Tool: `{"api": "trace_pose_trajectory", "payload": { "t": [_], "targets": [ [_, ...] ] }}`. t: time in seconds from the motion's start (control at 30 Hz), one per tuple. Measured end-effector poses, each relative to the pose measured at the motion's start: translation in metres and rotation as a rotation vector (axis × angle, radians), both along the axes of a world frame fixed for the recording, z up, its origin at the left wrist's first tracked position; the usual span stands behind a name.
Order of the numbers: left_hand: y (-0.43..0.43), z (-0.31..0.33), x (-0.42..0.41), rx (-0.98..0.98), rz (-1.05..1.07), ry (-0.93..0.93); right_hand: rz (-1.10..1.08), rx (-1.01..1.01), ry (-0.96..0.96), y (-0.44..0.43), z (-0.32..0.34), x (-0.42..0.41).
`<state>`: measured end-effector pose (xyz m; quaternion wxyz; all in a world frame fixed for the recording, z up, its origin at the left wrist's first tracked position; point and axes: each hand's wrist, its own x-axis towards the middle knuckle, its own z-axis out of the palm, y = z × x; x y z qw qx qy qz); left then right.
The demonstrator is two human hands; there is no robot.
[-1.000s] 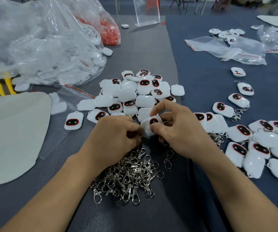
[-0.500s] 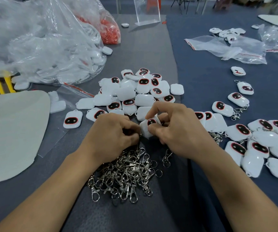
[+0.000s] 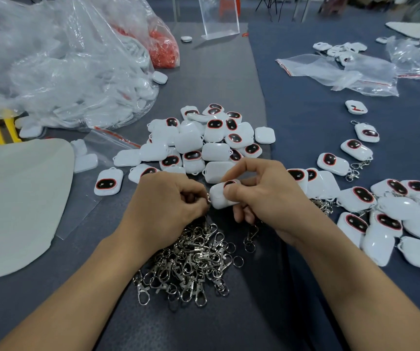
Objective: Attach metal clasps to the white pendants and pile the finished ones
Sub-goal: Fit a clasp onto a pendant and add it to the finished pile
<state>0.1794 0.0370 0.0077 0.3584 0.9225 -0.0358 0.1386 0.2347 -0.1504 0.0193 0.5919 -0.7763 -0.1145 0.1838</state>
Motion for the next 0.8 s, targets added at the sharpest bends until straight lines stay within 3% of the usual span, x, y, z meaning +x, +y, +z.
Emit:
{"api": "trace_pose_trajectory", "payload": {
  "t": [0.17, 0.43, 0.63, 0.8],
  "targets": [
    [-0.003, 0.001, -0.002, -0.181, 0.045, -0.104, -0.056, 0.181, 0.148, -0.001, 0.006, 0.002],
    [0.001, 0.008, 0.001, -0.416, -0.057, -0.04, -0.001, 0.278, 0.314, -0.007, 0.015, 0.004],
    [0.004, 0.012, -0.001, -0.306, -0.157, 0.057, 0.02, 0.279, 0.221, -0.008, 0.015, 0.0],
    [-0.001, 0.009, -0.009, 0.042, -0.09, -0.046, -0.02, 0.269, 0.144, 0.002, 0.008, -0.005]
  ]
}}
